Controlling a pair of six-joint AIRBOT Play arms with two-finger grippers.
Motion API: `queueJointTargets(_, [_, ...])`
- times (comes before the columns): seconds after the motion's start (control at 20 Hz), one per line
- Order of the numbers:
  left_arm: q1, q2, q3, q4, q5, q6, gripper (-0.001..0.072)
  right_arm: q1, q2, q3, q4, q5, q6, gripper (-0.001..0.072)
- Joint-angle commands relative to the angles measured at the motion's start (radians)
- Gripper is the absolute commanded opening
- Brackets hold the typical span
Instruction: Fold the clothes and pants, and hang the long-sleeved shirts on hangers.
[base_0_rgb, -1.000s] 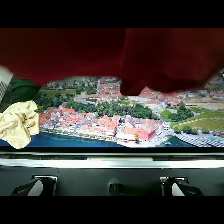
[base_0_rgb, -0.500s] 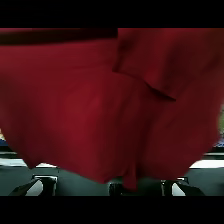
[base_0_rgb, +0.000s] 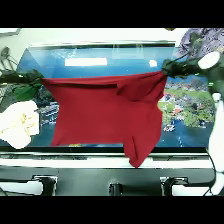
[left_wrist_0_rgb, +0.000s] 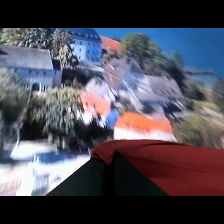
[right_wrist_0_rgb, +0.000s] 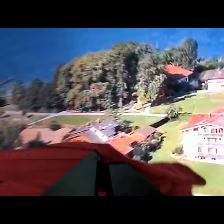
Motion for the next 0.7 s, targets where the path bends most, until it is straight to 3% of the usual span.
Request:
queueJointTargets(0.0, [-0.031, -0.161, 0.010, -0.006, 0.144, 0.011, 0.0012, 0.019, -0.143, -0.011, -0.042, -0.150, 0.028, 0.0024])
queueJointTargets(0.3, [-0.032, -0.206, 0.009, -0.002, 0.107, 0.011, 0.0013, 0.019, -0.209, -0.010, -0.088, -0.083, 0.033, 0.0025])
queueJointTargets(0.65, [-0.022, -0.209, 0.008, 0.017, -0.172, 0.010, 0.0013, 0.019, -0.209, -0.011, -0.150, 0.118, 0.036, 0.0025])
